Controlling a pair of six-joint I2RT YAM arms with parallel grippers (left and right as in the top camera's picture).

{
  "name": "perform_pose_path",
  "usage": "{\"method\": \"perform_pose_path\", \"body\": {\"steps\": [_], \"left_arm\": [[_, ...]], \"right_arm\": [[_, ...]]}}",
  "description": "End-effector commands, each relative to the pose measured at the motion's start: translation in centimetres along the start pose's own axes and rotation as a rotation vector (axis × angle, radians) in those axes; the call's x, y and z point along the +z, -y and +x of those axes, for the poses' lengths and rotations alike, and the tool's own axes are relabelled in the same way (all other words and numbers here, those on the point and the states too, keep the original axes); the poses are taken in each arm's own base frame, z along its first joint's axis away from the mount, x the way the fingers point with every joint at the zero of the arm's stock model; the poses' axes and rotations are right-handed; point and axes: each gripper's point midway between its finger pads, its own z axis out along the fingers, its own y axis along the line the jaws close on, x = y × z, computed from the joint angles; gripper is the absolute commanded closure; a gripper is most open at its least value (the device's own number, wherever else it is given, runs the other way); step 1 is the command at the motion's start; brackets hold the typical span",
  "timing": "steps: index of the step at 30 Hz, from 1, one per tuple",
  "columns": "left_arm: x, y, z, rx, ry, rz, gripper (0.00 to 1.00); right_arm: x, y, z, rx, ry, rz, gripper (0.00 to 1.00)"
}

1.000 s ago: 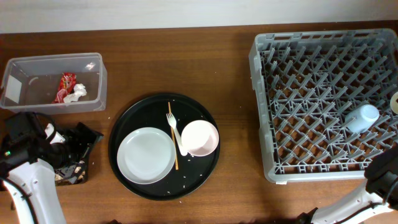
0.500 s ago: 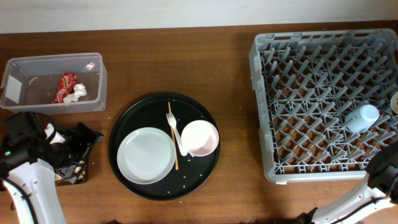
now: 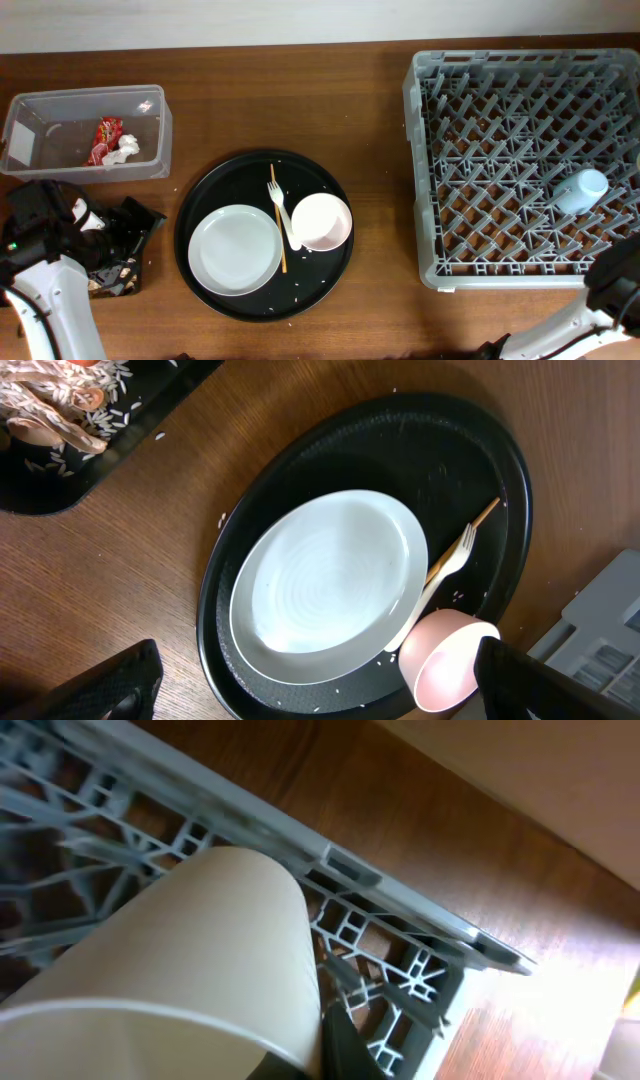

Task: Sort waste into correct bins and load items into the dishwasher rack
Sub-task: 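Carry the white cup with right gripper over the rack, then lower the white cup upside down into the rack and release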

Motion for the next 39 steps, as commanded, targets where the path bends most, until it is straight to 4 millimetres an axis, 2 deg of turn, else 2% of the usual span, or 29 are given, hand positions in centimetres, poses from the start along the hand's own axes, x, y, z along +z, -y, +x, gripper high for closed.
{"method": "perform_pose_path", "body": {"steps": [1,4,6,8,10,15,17,20,26,29,32,35,39], "left_arm": [[0.0,0.1,0.1,-0.005,-0.003,0.003,0.01],[0.0,0.1,0.1,-0.005,-0.003,0.003,0.01],[0.0,0.1,0.1,-0.005,-0.003,0.003,0.01],[0.0,0.1,0.1,-0.005,-0.003,0.003,0.01],[0.0,0.1,0.1,-0.005,-0.003,0.003,0.01],[0.0,0.1,0.1,-0.005,-0.003,0.003,0.01],[0.0,0.1,0.1,-0.005,-0.003,0.003,0.01],[0.0,0.1,0.1,-0.005,-0.003,0.003,0.01],[0.0,0.1,0.1,-0.005,-0.003,0.003,0.01],[0.0,0.1,0.1,-0.005,-0.003,0.003,0.01],[0.0,0.1,0.1,-0.005,-0.003,0.003,0.01],[0.0,0.1,0.1,-0.005,-0.003,0.003,0.01],[0.0,0.1,0.1,-0.005,-0.003,0.003,0.01]], "right_arm": [[-4.6,-0.6,-1.0,0.004,0.128,0.09,0.96],[-6.3,-3.7,-0.4,-0.067,0.183,0.119,0.96],[-8.0,-6.8,0.2,-0.137,0.242,0.13,0.95],[-9.6,-7.5,0.0,-0.173,0.334,0.234,0.95],[-10.3,-8.7,0.1,-0.201,0.395,0.295,0.95],[-8.6,-10.9,0.2,-0.288,0.487,0.511,0.94],[-6.3,-11.9,0.3,-0.373,0.483,0.608,0.93],[-4.9,-11.9,0.1,-0.401,0.523,0.761,0.92],[-4.5,-11.0,-1.7,-0.428,0.514,0.819,0.92],[-2.7,-10.2,-1.1,-0.442,0.485,0.846,0.92],[-1.2,-8.9,-1.4,-0.442,0.465,0.913,0.91],[-0.8,-9.2,-1.5,-0.444,0.46,0.894,0.91],[0.1,-10.0,-0.5,-0.484,0.446,0.875,0.91]]}}
